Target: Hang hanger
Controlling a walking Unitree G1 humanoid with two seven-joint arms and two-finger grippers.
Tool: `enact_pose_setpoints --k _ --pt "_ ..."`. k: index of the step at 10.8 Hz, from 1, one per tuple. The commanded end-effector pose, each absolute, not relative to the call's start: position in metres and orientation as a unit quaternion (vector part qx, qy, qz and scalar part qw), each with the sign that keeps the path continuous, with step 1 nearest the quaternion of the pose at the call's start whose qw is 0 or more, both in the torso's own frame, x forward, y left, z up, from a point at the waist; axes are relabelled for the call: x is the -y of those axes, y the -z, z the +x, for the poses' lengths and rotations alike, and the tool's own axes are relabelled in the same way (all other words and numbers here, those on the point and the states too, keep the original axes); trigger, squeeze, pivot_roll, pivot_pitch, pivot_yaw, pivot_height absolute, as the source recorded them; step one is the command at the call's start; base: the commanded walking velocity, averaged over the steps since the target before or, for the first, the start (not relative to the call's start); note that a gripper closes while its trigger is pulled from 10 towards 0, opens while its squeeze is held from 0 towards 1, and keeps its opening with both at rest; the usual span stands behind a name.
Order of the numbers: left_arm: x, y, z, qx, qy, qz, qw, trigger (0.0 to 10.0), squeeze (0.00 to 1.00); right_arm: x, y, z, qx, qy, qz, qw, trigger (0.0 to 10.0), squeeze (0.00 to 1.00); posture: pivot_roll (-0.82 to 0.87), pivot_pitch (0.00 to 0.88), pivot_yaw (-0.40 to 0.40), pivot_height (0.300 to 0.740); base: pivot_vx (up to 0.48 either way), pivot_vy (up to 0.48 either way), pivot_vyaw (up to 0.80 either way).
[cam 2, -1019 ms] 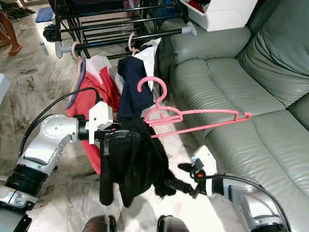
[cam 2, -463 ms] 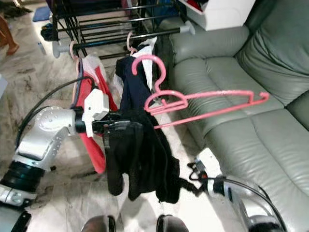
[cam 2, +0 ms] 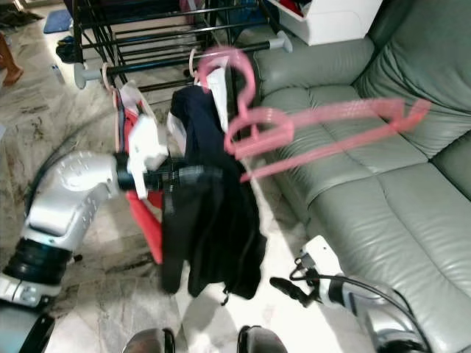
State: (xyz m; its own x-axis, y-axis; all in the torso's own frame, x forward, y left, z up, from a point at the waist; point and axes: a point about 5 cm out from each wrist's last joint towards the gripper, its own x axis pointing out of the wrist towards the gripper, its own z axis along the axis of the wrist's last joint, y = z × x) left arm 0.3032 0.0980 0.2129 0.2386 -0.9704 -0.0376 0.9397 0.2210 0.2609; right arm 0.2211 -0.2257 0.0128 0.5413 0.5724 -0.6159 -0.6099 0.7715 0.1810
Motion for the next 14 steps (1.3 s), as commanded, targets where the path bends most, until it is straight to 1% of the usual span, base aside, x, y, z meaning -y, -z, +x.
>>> enact_pose_setpoints --k 1,2,3,4,6,9,10,12,14 --pt "-0.097 -0.223 0.301 0.087 0.613 0.116 0.777 0.0 0.00 0.226 -0.021 0.228 -0.312 -0.334 -0.028 0.889 10.0 0.00 -0.04 0.100 -0.009 0.740 0.000 0.000 0.00" --pt "-0.098 -0.216 0.301 0.078 0.613 0.122 0.777 0.0 0.00 0.223 -0.032 0.234 -0.281 -0.345 -0.009 0.896 10.0 0.00 -0.04 0.097 -0.010 0.740 0.000 0.000 0.00" --pt "-0.097 -0.212 0.301 0.073 0.612 0.121 0.778 0.0 0.00 0.224 -0.035 0.234 -0.280 -0.355 -0.021 0.892 10.0 0.00 -0.05 0.097 -0.009 0.740 0.000 0.000 0.00" --pt "-0.094 -0.212 0.300 0.073 0.614 0.119 0.777 0.0 0.00 0.226 -0.038 0.231 -0.278 -0.369 -0.013 0.887 10.0 0.00 -0.05 0.098 -0.008 0.740 0.000 0.000 0.00" --pt "-0.093 -0.211 0.300 0.070 0.616 0.121 0.775 0.0 0.00 0.227 -0.046 0.222 -0.280 -0.412 0.005 0.867 10.0 0.00 -0.05 0.097 -0.004 0.740 0.000 0.000 0.00" --pt "-0.095 -0.206 0.302 0.062 0.613 0.124 0.778 0.0 0.00 0.232 -0.057 0.217 -0.286 -0.447 0.029 0.847 10.0 0.00 -0.05 0.097 -0.001 0.740 0.000 0.000 0.00" --pt "-0.094 -0.206 0.301 0.063 0.614 0.123 0.777 0.0 0.00 0.233 -0.057 0.218 -0.290 -0.446 0.021 0.846 10.0 0.00 -0.05 0.098 0.000 0.740 0.000 0.000 0.00" --pt "-0.087 -0.214 0.298 0.074 0.618 0.124 0.773 0.0 0.00 0.233 -0.043 0.232 -0.319 -0.399 -0.014 0.860 10.0 0.00 -0.04 0.098 0.000 0.740 0.000 0.000 0.00" --pt "-0.082 -0.225 0.294 0.085 0.620 0.113 0.772 0.0 0.00 0.233 -0.036 0.247 -0.324 -0.351 -0.034 0.878 10.0 0.00 -0.03 0.100 -0.007 0.740 0.000 0.000 0.00"
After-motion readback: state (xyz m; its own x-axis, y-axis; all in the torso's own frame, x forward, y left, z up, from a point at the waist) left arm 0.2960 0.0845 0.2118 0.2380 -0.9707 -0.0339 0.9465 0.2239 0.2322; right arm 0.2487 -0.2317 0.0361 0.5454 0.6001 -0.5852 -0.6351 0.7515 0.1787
